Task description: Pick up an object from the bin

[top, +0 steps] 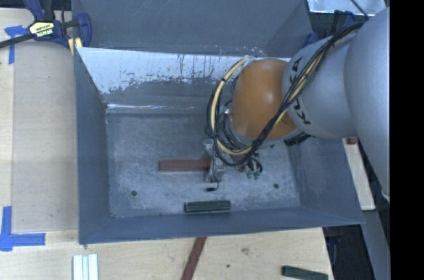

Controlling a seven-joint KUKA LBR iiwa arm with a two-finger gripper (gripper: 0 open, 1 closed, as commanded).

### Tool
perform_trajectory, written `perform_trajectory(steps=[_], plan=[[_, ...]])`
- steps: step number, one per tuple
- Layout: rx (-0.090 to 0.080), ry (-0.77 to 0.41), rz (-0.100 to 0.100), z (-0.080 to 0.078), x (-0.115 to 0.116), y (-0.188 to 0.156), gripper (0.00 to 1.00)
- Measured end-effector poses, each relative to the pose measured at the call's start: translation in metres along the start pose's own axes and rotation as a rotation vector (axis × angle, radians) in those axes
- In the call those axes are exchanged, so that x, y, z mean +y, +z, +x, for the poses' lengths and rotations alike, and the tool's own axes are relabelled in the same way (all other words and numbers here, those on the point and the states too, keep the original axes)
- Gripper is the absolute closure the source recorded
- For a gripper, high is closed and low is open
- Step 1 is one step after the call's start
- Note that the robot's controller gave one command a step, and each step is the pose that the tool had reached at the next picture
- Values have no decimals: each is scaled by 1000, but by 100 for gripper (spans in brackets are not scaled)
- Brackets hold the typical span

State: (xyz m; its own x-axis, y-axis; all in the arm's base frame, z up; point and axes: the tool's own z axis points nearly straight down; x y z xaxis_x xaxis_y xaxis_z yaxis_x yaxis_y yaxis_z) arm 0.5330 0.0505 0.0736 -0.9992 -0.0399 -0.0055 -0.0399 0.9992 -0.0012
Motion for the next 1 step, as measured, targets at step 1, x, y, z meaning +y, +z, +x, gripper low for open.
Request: perform_trajectory(steps=[1], plan=[[-4,-25,-1,-13,-5,-187,100]])
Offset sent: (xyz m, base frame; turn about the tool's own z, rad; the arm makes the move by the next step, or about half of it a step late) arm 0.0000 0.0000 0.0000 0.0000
